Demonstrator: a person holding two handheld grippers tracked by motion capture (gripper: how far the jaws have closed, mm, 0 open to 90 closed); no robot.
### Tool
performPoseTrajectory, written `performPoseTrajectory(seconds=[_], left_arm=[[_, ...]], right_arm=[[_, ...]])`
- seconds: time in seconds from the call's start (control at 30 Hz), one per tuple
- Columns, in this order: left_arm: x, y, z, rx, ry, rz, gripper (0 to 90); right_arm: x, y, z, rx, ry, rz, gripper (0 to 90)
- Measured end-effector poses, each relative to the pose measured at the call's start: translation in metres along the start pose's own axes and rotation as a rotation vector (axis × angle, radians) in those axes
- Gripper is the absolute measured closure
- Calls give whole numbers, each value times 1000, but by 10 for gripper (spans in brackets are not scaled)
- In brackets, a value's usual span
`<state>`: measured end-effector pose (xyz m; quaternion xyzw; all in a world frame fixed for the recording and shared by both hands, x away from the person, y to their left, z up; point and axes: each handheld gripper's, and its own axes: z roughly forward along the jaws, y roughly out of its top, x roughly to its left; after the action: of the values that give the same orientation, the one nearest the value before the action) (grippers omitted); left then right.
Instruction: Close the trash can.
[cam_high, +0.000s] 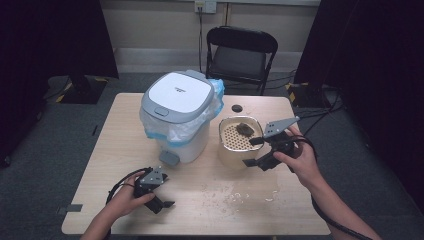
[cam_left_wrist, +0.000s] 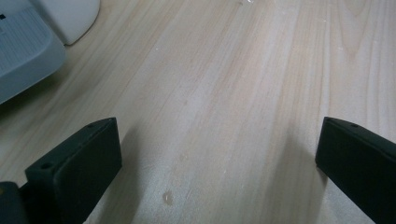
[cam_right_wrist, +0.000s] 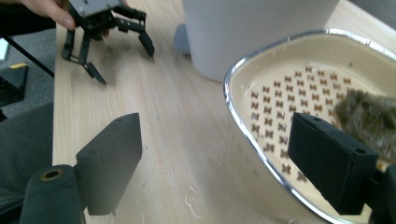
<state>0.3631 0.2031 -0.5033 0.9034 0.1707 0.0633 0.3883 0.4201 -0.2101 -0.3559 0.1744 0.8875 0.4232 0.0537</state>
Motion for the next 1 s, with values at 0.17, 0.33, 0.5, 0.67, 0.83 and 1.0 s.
performPoseTrajectory(seconds=[0.17,0.33,0.5,0.67,0.83,1.0], left_arm=[[0,0,0,2,-2,1,0],[0,0,0,0,0,0,0],[0,0,0,2,-2,2,0],[0,0,0,3,-2,2,0],[0,0,0,1,0,1,0],[0,0,0,3,-2,2,0]], right_arm=[[1,-11,0,7,-3,11,174],[1,-22,-2,1,-10,16,174],[0,-36,-4,3,-12,24,174],[1,-51,-5,16,-17,40,174],[2,-65,-5,28,-24,50,174],[3,-79,-4,29,-30,65,176]])
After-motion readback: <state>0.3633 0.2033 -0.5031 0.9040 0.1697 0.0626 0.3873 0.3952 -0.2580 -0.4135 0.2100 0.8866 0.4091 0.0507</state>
